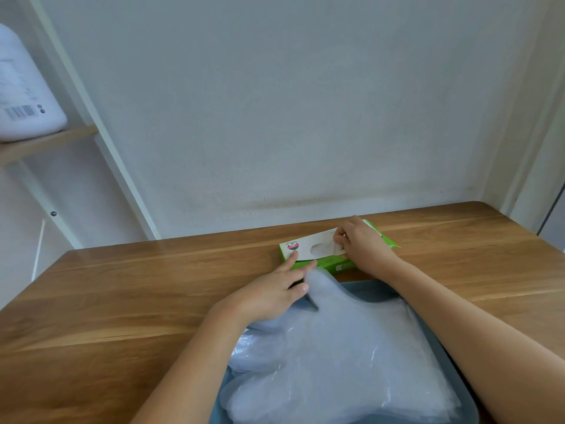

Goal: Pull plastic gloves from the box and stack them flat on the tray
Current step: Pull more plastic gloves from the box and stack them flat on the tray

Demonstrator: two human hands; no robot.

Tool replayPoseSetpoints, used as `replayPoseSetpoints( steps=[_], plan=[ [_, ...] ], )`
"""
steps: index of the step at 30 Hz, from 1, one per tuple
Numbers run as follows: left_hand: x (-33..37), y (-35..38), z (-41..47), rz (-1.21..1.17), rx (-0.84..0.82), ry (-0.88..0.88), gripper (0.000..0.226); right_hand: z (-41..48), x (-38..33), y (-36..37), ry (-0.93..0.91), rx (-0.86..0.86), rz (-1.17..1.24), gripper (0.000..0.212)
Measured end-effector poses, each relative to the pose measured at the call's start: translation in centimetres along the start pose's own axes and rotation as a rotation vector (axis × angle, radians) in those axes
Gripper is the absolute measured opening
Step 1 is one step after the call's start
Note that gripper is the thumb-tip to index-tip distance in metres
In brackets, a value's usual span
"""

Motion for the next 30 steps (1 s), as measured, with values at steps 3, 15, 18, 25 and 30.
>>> replayPoseSetpoints(
  steps=[3, 15, 18, 25, 30],
  plan=[
    [0.0, -0.1, 0.0, -0.003, 0.006, 0.001, 0.048, 0.0, 0.1, -0.3, 0.004, 0.047, 0.043, 0.015],
    [-0.4, -0.1, 0.3, -0.025, 0.002, 0.006, 0.046, -0.9, 0.7, -2.3, -0.035, 0.053, 0.539, 0.036],
    [-0.4, 0.0, 0.3, -0.017, -0.001, 0.007, 0.047, -1.2, 0.2, -1.8, -0.124, -0.031, 0.351, 0.034],
    [-0.3, 0.0, 0.2, -0.019, -0.001, 0.011, 0.047, -1.0, 1.3, -4.6, 0.082, 0.269, 0.471, 0.019],
    [-0.4, 0.0, 0.4, -0.015, -0.006, 0.012, 0.047, -1.1, 4.1, -3.9, 0.436, 0.164, 1.151, 0.013]
  ],
)
Point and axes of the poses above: each hand's wrist, its own z-axis towards the middle knuckle, its own y-axis out of the palm, x = y × z, the point moved 8 cm from there along z, towards the middle knuckle, and after that the axes turned 2 degrees about -x, right-handed, at the moved point
